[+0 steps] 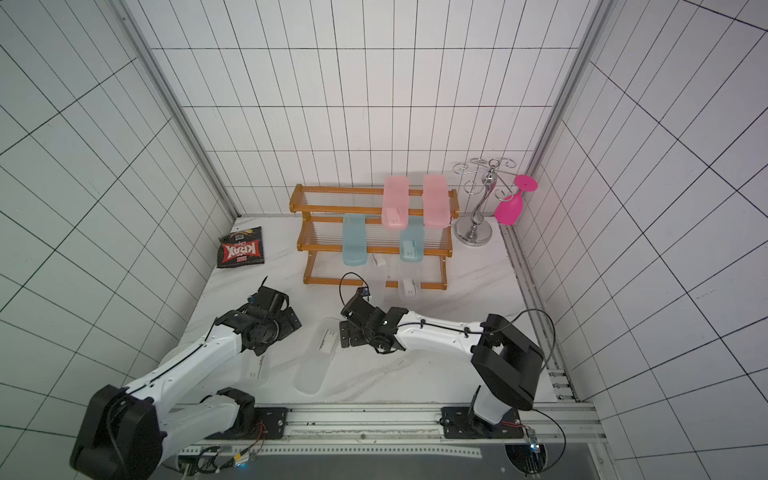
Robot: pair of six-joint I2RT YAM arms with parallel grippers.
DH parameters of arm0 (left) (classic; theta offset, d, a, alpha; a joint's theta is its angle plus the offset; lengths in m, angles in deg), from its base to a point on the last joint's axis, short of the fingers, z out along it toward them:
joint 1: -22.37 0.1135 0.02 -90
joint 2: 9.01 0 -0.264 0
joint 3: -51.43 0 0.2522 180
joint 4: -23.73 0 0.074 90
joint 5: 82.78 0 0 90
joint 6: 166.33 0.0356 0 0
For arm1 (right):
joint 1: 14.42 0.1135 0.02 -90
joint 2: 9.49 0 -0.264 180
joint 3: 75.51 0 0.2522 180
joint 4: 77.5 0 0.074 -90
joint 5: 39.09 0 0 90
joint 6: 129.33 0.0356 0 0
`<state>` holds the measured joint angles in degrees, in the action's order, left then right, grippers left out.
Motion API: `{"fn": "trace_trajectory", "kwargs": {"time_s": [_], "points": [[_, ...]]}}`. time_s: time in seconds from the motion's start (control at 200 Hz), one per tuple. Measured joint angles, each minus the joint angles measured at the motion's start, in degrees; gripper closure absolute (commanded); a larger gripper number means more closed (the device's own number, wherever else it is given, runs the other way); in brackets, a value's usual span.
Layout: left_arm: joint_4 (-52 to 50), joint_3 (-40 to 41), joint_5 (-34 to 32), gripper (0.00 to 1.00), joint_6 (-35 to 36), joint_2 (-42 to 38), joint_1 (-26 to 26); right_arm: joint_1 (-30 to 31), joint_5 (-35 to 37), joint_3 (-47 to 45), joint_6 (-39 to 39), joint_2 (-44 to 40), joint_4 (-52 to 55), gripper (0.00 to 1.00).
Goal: Place the pencil cases on the shelf according to color
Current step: Adjust the pencil case at the center of the board, then move the pencil case to the center of the board.
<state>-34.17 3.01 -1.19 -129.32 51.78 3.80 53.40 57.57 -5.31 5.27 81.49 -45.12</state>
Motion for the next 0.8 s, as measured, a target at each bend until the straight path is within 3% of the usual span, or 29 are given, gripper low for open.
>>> {"fn": "trace_trajectory", "kwargs": {"time_s": [0.3,0.52,0.8], "points": [[-6.51,-3.78,-8.48,0.02,-0.26,-14.43,1.68,7.72,3.37,1.22,7.32,3.5,0.92,0.01],[-7.48,-3.89,-8.98,0.02,0.55,-14.82,7.67,13.05,3.72,8.74,12.02,13.92,2.14,0.01],[-5.73,-2.56,-9.11,0.02,0.28,-15.13,11.85,14.67,4.42,14.82,12.98,19.21,4.48,0.01]]}}
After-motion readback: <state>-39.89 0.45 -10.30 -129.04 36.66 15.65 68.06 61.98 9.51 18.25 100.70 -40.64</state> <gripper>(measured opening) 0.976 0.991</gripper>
